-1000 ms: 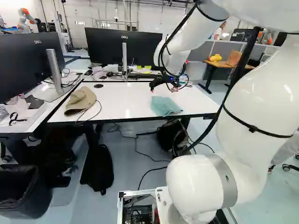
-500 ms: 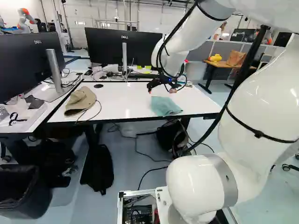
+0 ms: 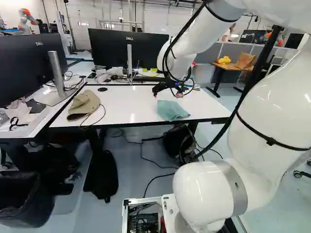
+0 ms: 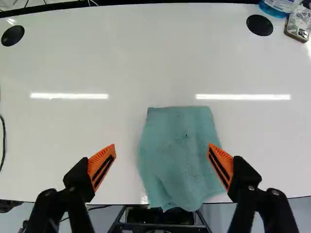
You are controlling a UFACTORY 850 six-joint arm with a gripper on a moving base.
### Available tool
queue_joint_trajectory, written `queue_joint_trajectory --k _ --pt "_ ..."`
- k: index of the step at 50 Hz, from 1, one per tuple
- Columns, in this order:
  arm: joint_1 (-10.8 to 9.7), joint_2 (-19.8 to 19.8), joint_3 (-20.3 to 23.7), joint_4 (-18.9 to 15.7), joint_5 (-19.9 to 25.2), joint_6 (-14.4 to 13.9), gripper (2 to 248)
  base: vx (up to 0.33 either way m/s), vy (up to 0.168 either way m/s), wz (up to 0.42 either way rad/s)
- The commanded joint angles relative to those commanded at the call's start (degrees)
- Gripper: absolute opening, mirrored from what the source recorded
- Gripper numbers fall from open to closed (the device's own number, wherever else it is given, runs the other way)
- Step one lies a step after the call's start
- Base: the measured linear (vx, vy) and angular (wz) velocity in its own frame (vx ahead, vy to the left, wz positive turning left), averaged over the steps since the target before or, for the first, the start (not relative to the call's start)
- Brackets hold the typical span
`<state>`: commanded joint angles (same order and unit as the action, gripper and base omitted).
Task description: Clean the table with the green towel
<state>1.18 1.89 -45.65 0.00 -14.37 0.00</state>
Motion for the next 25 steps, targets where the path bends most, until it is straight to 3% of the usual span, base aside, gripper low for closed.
queue_joint_trajectory --k 25 --pt "-0.1 1.2 3.6 0.0 5.7 0.0 247 0.000 0.000 0.000"
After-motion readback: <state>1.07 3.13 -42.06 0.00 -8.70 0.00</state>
